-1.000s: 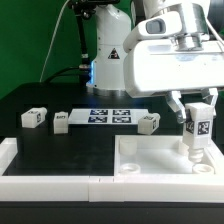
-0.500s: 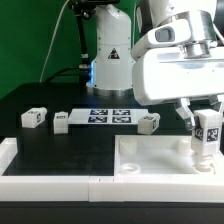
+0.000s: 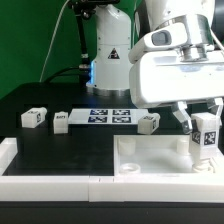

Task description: Assemble one leg

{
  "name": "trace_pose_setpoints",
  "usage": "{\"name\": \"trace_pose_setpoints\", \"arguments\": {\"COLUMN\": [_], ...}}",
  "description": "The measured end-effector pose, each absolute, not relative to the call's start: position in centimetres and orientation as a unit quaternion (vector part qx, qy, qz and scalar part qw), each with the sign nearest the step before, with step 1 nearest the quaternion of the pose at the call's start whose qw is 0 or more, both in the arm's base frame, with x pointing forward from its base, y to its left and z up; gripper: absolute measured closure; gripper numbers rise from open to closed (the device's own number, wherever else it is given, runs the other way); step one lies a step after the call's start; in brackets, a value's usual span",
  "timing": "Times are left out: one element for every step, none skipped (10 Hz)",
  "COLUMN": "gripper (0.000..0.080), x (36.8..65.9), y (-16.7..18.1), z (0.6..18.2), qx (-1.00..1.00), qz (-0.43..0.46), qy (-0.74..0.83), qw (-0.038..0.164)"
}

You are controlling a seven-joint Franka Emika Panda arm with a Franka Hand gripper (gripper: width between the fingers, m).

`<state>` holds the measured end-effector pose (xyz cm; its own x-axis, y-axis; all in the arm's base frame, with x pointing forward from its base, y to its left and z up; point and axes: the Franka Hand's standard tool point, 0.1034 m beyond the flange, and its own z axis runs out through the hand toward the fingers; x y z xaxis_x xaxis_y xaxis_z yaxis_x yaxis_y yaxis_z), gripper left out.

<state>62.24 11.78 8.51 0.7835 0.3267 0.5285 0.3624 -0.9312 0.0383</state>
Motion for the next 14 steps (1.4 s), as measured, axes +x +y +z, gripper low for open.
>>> {"name": "trace_pose_setpoints", "arguments": {"gripper": [0.0508,0.0508,0.0508,0.0508,0.0508,0.0508,0.0508,0.0508,0.0480,0.0304,0.0304,0.0184,0.0160,0.0160], "x": [62.4,62.4,62.4,62.2,62.2,62.3,62.2,62.2,62.2,62.2,62.2,62.2,62.2,62.2], "y": [11.9,11.9,11.8,11.7,11.6,11.4,11.4,11.4,11.4,11.4,11.4,11.4,11.4,11.4], "z": [8.3,8.3,8.1,7.7,7.3,7.3,7.4,7.4,7.4,7.4,7.4,7.4,7.4,7.4], "qx": [-0.944,-0.944,-0.944,-0.945,-0.945,-0.945,-0.944,-0.944,-0.944,-0.944,-0.944,-0.944,-0.944,-0.944], "qz": [-0.274,-0.273,-0.272,-0.269,-0.269,-0.273,-0.277,-0.277,-0.277,-0.277,-0.277,-0.277,-0.277,-0.277], "qy": [-0.183,-0.182,-0.182,-0.182,-0.181,-0.179,-0.178,-0.178,-0.178,-0.178,-0.178,-0.178,-0.178,-0.178], "qw": [0.033,0.034,0.034,0.034,0.033,0.033,0.032,0.032,0.032,0.032,0.032,0.032,0.032,0.032]}}
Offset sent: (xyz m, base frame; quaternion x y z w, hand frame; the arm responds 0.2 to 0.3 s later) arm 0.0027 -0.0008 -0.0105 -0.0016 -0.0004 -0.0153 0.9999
